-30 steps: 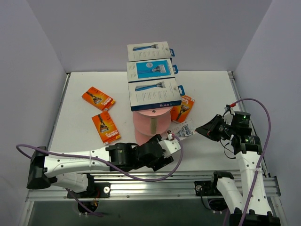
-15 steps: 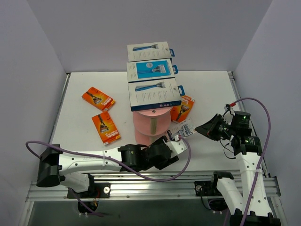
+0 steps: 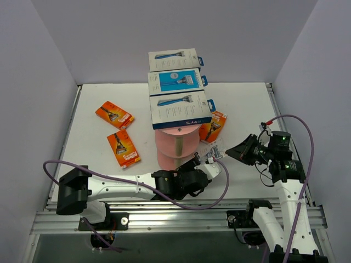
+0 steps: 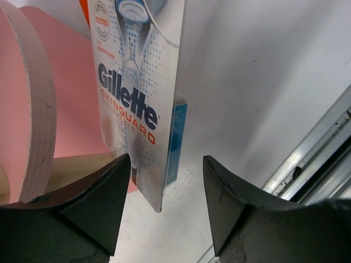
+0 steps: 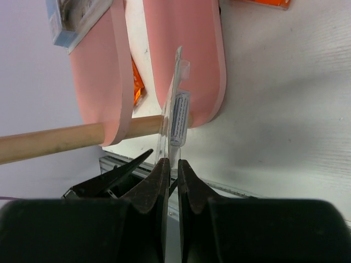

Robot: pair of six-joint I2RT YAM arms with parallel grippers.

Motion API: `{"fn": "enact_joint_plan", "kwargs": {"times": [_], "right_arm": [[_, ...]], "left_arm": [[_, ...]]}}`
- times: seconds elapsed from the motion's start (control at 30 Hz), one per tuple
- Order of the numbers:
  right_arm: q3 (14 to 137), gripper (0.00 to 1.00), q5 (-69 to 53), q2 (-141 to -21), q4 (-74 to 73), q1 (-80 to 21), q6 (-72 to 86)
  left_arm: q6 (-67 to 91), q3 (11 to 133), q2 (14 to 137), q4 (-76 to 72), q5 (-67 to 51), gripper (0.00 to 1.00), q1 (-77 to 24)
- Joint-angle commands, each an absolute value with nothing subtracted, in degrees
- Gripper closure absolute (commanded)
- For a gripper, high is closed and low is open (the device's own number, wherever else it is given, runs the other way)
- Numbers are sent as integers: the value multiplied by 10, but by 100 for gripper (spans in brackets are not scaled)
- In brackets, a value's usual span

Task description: Place and organize the shaving razors onto the shelf

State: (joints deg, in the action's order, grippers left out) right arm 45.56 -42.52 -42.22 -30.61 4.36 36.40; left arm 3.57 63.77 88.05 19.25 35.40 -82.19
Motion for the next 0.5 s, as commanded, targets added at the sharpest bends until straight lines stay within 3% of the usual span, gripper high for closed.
{"fn": "enact_joint_plan", "kwargs": {"times": [0.0,0.13,0.27,0.47], "right_arm": [[445,100,-476,-417,-317,32,372],[440,100,-479,-416,-317,30,371],[439,100,-479,-414,-318,27,370],[440,100,-480,-416,-317,26,368]], "left_arm": [[28,645,888,147,395,35,-824],[25,647,897,140,417,32,-824],[22,649,902,141,445,35,-824],[11,648,904,137,445,64,-824]]}}
